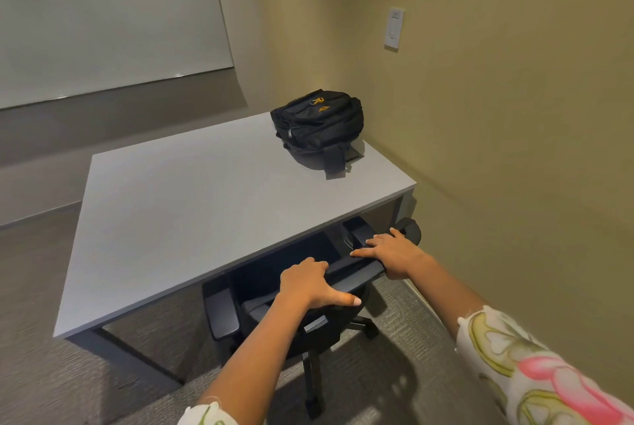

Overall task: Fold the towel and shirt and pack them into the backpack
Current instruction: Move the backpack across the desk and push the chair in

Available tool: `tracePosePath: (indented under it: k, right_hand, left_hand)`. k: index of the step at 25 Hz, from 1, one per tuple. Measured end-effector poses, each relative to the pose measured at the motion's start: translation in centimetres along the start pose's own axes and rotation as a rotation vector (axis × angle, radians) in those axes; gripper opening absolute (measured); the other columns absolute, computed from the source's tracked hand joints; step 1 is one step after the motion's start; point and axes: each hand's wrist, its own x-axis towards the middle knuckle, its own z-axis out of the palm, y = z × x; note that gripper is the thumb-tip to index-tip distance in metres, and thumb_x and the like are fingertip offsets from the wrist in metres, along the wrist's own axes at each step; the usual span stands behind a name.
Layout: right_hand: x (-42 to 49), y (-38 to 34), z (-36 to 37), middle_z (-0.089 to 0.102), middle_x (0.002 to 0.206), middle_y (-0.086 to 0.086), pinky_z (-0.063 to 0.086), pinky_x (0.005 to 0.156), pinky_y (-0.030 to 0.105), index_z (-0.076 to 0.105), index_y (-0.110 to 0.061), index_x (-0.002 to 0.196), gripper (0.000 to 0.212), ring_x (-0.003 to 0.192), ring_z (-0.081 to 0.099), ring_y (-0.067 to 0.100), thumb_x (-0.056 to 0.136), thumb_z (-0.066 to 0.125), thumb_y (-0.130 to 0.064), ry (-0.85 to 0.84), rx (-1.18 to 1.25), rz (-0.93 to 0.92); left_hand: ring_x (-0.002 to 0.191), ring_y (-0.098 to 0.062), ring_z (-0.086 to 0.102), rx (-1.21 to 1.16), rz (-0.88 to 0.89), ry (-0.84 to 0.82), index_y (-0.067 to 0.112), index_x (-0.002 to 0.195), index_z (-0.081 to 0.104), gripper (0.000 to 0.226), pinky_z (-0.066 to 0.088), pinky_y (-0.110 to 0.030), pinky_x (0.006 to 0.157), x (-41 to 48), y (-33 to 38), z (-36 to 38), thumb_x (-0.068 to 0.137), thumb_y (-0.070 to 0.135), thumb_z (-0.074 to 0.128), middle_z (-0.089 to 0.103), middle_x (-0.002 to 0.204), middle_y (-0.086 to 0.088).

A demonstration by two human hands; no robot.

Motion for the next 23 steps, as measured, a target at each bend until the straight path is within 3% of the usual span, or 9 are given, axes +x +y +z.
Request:
tracePosePath:
  k: [16, 23]
  right_hand:
    - [8.1, -1.2, -4.1, 0.049, 0.136, 0.012, 0.022, 0.111, 0.058, 0.023, -0.036, 0.15, 0.075, 0.13, 0.04, 0.034, 0.088, 0.061, -0.017, 0.054, -0.002, -0.063]
    - [11.6, -2.1, -5.0, 0.042, 0.143, 0.014, 0.017, 0.111, 0.061, 0.025, -0.037, 0.149, 0.07, 0.135, 0.032, 0.037, 0.088, 0.058, -0.026, 0.118, 0.027, -0.129]
  left_hand:
    - [0.121, -0.023, 0.056, 0.099, -0.097, -0.068, 0.027, 0.142, 0.044, 0.109, 0.046, -0.036, 0.091, 4.4, -5.8, -4.7, 0.055, 0.092, 0.056, 0.057, 0.135, 0.005]
    - [0.111, -0.014, 0.055, -0.059, -0.176, 0.074, 0.034, 0.138, 0.045, 0.104, 0.045, -0.031, 0.091, 4.4, -9.9, -4.3, 0.054, 0.093, 0.053, 0.054, 0.125, 0.013]
